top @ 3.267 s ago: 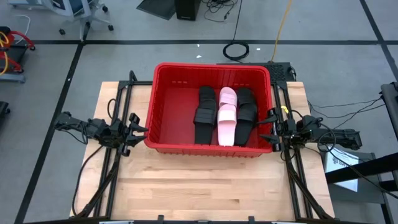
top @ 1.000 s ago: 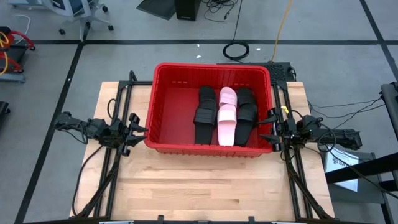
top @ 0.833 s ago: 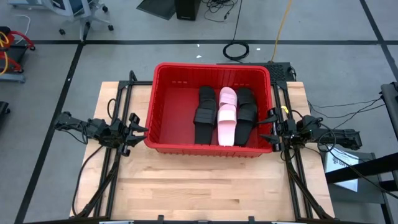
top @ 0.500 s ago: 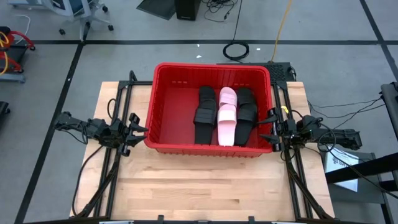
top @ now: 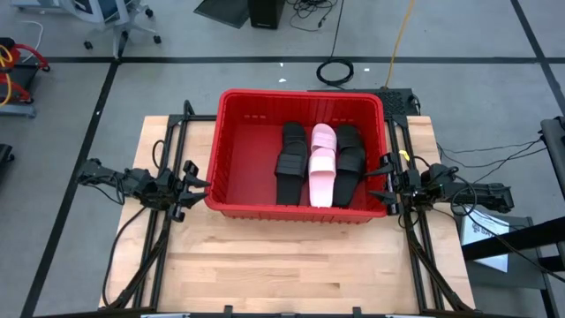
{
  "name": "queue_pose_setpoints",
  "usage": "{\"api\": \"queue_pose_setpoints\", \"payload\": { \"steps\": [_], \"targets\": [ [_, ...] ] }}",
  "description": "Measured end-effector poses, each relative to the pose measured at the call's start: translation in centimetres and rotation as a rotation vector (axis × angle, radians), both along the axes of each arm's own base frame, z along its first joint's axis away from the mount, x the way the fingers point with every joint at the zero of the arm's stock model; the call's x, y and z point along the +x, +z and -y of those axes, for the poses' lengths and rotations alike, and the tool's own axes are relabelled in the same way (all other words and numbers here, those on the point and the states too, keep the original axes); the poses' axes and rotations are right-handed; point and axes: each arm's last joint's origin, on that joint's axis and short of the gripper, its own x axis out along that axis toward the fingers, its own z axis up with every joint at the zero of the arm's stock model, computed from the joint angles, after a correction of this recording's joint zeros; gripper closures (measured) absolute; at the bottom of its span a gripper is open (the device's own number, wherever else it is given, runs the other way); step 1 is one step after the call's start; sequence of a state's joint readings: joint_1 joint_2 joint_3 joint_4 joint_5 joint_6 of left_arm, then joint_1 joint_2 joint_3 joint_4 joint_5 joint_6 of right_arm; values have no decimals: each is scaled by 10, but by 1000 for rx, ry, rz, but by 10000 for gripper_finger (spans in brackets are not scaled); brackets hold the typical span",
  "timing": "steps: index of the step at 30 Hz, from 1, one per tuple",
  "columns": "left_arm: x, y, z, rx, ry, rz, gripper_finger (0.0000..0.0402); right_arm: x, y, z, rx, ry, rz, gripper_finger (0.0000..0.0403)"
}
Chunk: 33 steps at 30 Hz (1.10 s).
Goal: Pick and place slides into bin
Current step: Return to Home Position
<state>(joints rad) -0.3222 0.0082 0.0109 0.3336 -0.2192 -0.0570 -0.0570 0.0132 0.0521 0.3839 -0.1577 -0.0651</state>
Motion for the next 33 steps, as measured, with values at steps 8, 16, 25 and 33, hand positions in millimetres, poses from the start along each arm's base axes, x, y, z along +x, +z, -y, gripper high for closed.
{"api": "queue_pose_setpoints", "payload": {
  "steps": [8, 16, 25, 33],
  "targets": [
    [0, 0, 0, 0, 1, 0, 254, 0, 0, 0, 0, 0, 0, 174],
    [0, 0, 0, 0, 0, 0, 254, 0, 0, 0, 0, 0, 0, 176],
    [0, 0, 0, 0, 1, 0, 254, 0, 0, 0, 0, 0, 0, 170],
    [0, 0, 0, 0, 1, 0, 254, 0, 0, 0, 0, 0, 0, 176]
  ]
}}
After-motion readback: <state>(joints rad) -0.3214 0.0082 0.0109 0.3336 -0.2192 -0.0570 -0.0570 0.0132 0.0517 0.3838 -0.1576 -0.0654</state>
